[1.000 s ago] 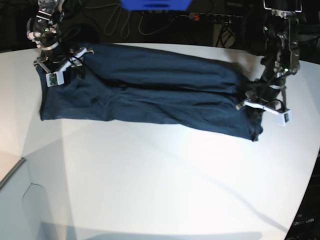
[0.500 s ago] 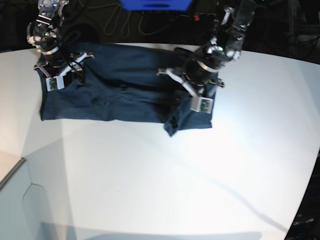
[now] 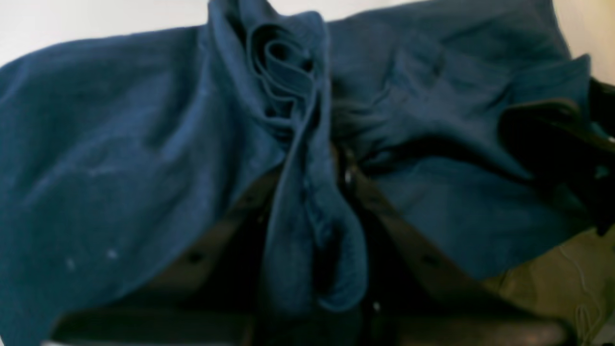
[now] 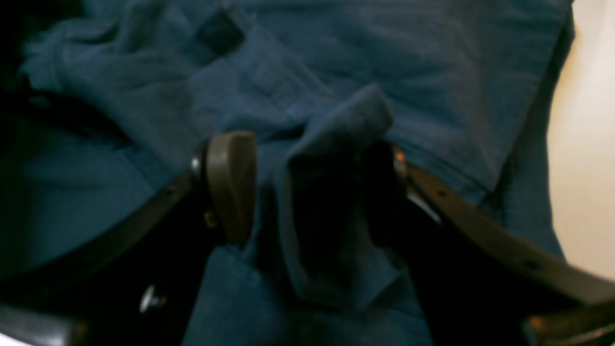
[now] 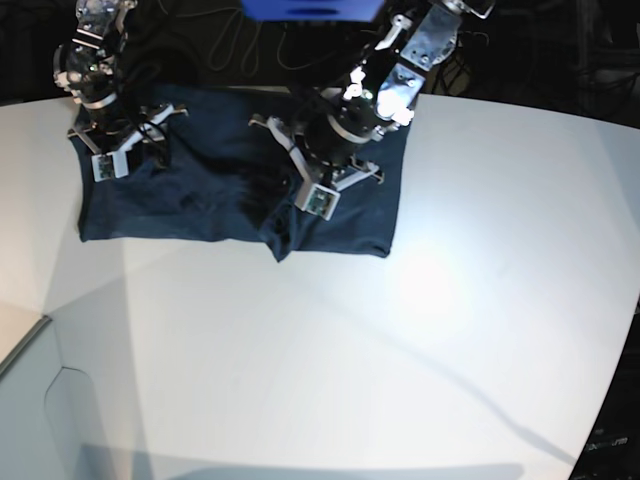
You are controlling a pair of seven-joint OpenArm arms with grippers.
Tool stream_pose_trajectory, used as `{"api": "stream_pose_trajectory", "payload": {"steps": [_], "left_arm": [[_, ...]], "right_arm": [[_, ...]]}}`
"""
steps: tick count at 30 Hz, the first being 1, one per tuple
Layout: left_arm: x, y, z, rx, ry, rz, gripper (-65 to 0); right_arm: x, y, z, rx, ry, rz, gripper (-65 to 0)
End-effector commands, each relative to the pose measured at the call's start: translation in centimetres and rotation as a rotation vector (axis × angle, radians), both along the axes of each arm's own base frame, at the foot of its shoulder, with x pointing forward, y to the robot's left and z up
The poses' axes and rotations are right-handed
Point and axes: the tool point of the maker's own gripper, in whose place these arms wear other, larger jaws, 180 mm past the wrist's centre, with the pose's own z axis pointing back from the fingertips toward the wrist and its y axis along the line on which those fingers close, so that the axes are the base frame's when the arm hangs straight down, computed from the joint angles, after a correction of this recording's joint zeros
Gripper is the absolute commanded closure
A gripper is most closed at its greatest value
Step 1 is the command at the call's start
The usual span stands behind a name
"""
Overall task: Layout the t-shirt on the table in an organized manner, then fold the t-shirt properly
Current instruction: 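Carry the shirt end with the left gripper toward the right gripper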
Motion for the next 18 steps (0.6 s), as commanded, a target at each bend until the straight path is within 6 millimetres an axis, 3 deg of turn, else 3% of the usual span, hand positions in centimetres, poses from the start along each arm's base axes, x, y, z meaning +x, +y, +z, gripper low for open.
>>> {"api": "stream_pose_trajectory", "payload": {"steps": [1, 5, 11, 15, 18], "left_arm": [[0.8, -1.2, 1.6, -0.037, -0.047, -0.014, -0.2], [0.0, -2.1, 1.2, -0.034, -0.036, -0.049, -1.3], [-0.1, -2.9, 1.6, -0.053, -0.037, -0.052, -20.6], [-0.1, -2.8, 1.9, -0.057, -0.045, -0.055, -27.0], [0.4, -3.1, 4.3, -0.091, -0.096, -0.053, -29.4]], "right_arm": [[0.6, 0.0, 1.0, 0.008, -0.042, 0.012, -35.1], [0.6, 0.0, 1.0, 0.008, -0.042, 0.012, -35.1], [0.6, 0.0, 1.0, 0.008, -0.044, 0.012, -35.1], [0.8, 0.0, 1.1, 0.007, -0.048, 0.012, -35.1], [0.9, 0.0, 1.2, 0.006, -0.051, 0.013, -35.1]]}}
